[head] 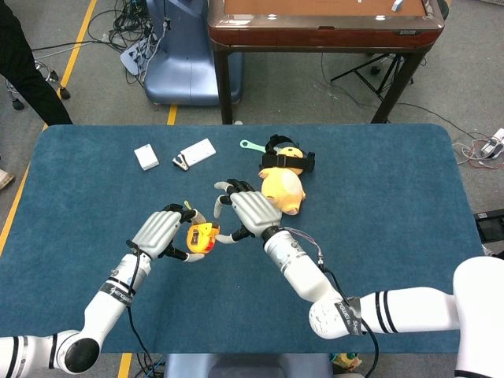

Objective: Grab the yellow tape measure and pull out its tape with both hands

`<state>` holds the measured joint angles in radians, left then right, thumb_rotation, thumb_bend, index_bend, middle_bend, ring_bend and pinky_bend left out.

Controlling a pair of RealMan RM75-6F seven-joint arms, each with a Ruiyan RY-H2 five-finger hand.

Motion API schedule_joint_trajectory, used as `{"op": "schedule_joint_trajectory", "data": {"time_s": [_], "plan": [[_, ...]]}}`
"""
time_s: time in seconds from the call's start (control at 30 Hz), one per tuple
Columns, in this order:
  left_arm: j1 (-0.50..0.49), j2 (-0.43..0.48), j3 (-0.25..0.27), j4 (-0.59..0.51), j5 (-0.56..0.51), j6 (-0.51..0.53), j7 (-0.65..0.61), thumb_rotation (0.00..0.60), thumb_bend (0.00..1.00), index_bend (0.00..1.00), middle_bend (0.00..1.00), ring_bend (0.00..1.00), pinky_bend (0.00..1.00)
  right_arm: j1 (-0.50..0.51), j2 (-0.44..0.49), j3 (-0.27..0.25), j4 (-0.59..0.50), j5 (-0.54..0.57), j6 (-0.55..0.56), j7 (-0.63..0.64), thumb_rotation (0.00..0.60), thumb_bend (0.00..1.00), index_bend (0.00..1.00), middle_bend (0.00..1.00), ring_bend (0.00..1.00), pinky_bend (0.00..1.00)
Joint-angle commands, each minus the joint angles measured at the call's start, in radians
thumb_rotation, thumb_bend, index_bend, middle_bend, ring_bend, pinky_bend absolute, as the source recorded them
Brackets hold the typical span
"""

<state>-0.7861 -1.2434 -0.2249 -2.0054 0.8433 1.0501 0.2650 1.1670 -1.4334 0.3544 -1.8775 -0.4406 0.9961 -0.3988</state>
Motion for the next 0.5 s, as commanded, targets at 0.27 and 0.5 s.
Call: {"op": "schedule_joint_trajectory", "data": {"time_s": [0.27,0.5], "plan": [[-0.005,-0.002,0.000,-0.001,0.004,0.000,0.002,0.600,0.15,0.49,0.47,0.30,0.13,0.020,-0.014,-0.009,0.008,0.014,-0.017,-0.006,0.600,0.26,0.47,0.12,0.02,0.01],[-0.001,0.003,0.000,0.007,-0.001,0.004,-0.004,0.600,0.15,0.49,0.47,0.30,0.13,0.019,-0.011,-0.017,0.002,0.012,-0.004,-0.004,0.600,0.33,0.53,0.15,0.02,0.01]]}}
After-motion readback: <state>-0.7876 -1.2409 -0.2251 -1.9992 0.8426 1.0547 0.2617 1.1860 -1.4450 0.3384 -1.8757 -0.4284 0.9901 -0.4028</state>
